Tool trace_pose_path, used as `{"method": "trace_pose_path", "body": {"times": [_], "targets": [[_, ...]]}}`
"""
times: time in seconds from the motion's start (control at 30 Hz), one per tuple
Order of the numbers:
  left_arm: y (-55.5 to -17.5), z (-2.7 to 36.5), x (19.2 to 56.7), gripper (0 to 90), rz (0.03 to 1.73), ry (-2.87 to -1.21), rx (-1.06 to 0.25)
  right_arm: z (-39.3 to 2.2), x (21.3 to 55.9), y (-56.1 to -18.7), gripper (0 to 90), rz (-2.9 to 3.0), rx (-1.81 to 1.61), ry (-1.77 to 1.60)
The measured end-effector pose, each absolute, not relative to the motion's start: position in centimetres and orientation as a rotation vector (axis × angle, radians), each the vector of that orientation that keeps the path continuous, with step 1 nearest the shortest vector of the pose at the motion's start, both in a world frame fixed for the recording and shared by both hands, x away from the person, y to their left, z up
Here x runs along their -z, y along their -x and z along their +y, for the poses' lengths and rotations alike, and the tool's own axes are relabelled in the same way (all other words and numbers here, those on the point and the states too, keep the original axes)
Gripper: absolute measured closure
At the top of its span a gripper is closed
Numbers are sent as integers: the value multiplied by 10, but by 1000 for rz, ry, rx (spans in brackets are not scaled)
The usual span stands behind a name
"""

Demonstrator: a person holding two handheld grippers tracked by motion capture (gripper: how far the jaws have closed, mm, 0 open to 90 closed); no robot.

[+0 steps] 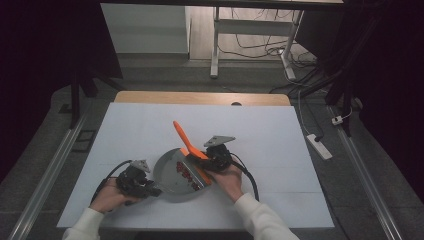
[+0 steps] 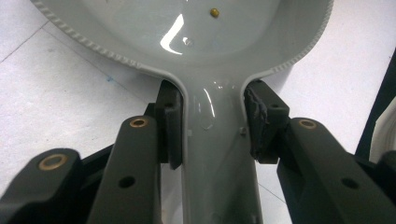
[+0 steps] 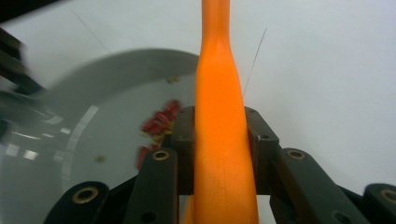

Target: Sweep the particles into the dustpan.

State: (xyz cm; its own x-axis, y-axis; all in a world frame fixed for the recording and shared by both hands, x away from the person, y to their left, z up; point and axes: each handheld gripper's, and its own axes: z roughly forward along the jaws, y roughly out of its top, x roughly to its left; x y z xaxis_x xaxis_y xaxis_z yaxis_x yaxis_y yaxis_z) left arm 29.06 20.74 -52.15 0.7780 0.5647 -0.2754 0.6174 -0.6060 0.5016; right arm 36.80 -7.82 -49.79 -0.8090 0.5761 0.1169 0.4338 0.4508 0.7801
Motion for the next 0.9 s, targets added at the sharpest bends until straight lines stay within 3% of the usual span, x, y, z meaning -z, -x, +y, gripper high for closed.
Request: {"method": "trace_pose_path", "body": {"times": [0.27, 0.9], "targets": [[-291, 208, 522, 619, 877, -2381, 118, -76, 483, -361, 701, 2521, -1422, -860], [-290, 208, 521, 618, 877, -2370, 102, -123, 483, -388, 701, 2366, -1245, -970]]}}
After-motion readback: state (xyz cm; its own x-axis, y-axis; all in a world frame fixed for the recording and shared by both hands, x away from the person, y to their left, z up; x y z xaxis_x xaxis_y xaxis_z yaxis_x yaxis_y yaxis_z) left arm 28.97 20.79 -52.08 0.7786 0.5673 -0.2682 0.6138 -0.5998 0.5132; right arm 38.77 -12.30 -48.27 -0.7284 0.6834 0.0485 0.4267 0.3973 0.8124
